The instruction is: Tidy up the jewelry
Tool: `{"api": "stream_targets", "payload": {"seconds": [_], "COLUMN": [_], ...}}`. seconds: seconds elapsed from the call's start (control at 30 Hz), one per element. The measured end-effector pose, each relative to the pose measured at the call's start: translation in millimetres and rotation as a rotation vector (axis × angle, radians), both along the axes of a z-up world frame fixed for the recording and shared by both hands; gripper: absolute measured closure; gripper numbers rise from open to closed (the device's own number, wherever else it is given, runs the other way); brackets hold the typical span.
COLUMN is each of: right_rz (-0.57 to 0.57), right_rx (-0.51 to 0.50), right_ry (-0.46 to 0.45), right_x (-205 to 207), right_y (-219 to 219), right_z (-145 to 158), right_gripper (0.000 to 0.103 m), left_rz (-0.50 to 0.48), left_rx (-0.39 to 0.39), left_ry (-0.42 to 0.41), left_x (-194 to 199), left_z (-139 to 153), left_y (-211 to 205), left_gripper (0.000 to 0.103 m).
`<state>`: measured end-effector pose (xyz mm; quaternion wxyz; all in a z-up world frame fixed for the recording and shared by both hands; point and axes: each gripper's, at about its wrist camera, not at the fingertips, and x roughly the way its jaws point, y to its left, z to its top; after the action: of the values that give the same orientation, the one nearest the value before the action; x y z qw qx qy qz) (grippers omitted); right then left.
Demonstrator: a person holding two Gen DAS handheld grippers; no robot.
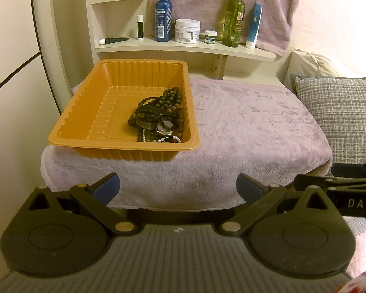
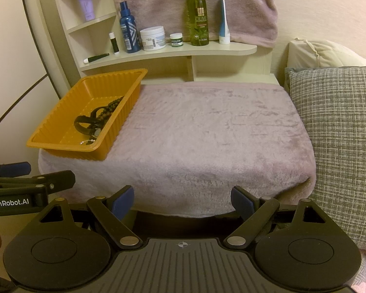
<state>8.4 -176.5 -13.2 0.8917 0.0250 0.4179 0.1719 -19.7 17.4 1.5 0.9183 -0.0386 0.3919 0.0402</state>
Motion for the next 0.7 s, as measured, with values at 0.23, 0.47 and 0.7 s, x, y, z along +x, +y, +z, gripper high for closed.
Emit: {"api": "stream_targets", "payload": {"seconds": [0.23,0.47,0.7], "right_rz": [0.001,0.001,0.002], "right_rx": [0.000,0.000,-0.001], "right_ry": [0.000,0.000,-0.002], "right_x": [0.2,0.3,-0.1], "right_y": [0.1,0.2,1.4], "right_z": [0.0,-0.1,0.0], "right_gripper": [0.017,0.017,0.017], "left_rz": [0.000,0.000,0.002], "left_rx": [0.000,-0.001,-0.003], "left_ry": [0.001,0.000,0.000], "left_x": [0.5,0.3,0.6], "left_z": [0.1,-0.2,0.4], "left_y": [-0.2,0.1,0.1], "left_gripper": [0.002,0.002,0.002]}}
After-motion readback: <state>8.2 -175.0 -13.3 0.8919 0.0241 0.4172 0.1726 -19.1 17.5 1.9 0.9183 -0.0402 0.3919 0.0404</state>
